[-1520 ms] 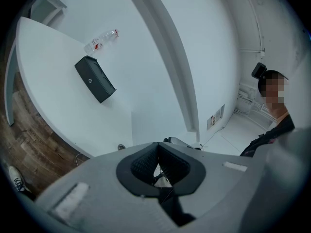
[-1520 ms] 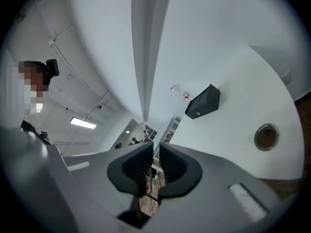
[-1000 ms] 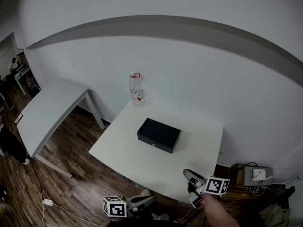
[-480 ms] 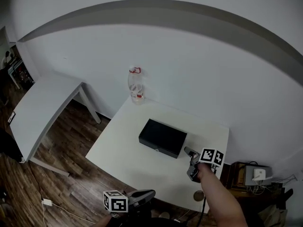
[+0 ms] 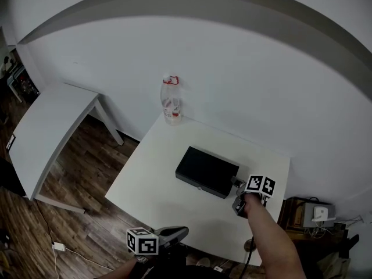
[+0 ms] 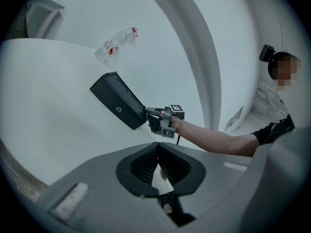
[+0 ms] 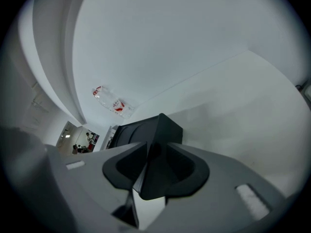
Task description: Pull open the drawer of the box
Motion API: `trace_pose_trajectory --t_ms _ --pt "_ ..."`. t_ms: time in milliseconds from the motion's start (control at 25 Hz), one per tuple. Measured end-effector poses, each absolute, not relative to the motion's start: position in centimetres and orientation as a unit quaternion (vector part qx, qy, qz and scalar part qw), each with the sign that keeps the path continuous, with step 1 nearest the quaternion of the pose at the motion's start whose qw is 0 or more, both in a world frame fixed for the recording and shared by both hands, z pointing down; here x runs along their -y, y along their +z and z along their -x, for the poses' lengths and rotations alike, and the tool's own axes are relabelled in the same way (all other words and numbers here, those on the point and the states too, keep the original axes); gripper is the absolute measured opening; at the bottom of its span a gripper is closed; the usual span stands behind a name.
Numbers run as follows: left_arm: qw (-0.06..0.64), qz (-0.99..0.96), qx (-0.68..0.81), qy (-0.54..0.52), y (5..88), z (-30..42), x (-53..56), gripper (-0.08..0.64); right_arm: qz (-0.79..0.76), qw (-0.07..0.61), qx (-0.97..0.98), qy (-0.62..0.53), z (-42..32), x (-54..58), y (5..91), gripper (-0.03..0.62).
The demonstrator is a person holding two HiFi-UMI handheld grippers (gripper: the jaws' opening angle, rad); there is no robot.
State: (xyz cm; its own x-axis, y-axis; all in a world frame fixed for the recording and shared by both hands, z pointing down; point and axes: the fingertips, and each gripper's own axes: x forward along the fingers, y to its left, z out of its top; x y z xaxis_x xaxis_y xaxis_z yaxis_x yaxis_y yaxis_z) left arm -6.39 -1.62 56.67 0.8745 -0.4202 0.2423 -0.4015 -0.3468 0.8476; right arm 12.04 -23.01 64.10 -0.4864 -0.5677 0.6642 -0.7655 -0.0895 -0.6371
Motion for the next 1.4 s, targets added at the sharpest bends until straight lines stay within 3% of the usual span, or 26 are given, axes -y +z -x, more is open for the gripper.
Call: trace_pose_trajectory --t_ms 120,480,680,1000,1400 --pt "0.503 -0.826 0.255 0.012 57.5 6.2 3.4 0.003 -0.5 0.096 0.669 0.541 -11.9 22.9 64.3 0.099" --pt "0.466 -0.836 0.284 0.064 60.3 5.6 8.6 0.005 -0.509 0.097 0.664 0.538 -11.8 22.7 64.1 0.089" --pt "0.455 -0.83 0.31 0.09 62.4 5.9 11.4 0.029 -0.51 0.092 0.662 0.542 -11.7 22.7 64.1 0.091" --pt "0.434 -0.825 0.339 0.126 64.7 4.8 15.5 0.131 -0.509 0.09 0.66 0.545 -11.6 22.6 64.1 0.091" --pt "0.407 -0.813 0.368 0.196 66.9 3.3 17.7 0.167 -0.502 0.087 0.663 0.548 -11.6 22.6 64.1 0.092"
